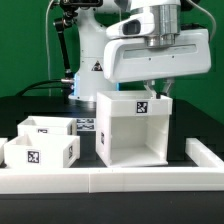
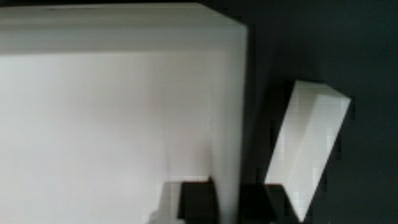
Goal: Assemble drawer
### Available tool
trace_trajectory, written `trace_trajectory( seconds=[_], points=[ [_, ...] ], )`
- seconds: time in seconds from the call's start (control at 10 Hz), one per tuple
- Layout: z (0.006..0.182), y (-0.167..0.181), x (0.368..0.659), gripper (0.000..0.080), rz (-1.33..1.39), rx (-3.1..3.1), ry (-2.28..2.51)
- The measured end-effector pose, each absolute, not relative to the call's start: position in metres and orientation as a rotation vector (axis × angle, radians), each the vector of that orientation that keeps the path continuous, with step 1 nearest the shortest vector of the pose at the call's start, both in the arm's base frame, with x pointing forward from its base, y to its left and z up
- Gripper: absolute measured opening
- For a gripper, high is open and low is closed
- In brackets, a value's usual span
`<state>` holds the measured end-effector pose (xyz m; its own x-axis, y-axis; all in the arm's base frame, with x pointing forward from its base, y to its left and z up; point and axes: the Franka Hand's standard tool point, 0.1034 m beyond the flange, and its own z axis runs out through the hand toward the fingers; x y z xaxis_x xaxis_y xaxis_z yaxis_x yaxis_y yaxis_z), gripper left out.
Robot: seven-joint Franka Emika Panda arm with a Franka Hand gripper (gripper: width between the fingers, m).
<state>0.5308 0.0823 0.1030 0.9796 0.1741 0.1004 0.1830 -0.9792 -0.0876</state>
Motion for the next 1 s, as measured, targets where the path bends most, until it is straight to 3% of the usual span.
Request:
trace_trajectory(
  seconds=[0.4, 1.0],
  points=[
    [0.104, 0.084, 0.566, 0.0038, -0.192, -3.019, -0.209],
    [0.107, 0.087, 0.568, 0.0038, -0.203, -3.006, 0.100]
  ],
)
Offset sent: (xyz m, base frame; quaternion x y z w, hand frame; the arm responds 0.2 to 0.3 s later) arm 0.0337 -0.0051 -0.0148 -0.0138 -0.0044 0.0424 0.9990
